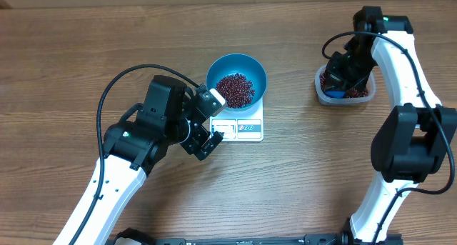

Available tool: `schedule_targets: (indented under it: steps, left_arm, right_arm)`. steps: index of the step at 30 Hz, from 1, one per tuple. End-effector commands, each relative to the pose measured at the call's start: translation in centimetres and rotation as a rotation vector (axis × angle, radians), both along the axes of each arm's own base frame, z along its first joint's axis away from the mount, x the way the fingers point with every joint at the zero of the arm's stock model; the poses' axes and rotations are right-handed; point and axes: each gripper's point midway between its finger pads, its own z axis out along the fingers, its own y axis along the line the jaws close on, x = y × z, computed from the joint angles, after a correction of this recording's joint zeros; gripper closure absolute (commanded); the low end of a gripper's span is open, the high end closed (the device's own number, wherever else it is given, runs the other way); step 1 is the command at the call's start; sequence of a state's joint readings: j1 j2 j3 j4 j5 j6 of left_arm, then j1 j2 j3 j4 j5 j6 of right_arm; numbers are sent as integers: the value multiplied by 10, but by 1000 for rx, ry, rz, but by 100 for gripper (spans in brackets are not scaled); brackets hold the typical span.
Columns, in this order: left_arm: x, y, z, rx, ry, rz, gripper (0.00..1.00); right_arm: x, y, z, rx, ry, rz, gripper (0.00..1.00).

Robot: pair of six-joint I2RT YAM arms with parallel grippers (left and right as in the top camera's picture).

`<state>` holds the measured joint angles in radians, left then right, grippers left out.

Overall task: Scoop item into bowl and weigh 150g on scale
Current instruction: 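Push the blue scoop through the red beans to fill it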

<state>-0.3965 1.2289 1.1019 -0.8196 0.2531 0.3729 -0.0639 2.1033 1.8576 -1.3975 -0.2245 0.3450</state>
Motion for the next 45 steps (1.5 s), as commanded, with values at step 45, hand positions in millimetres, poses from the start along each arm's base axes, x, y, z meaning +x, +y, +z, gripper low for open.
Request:
schedule_targets:
  steps: [45]
  left_arm:
    - [2,1,3,-5,-4,12,1]
  right_arm:
    - [2,-32,18,279,-176,177,96]
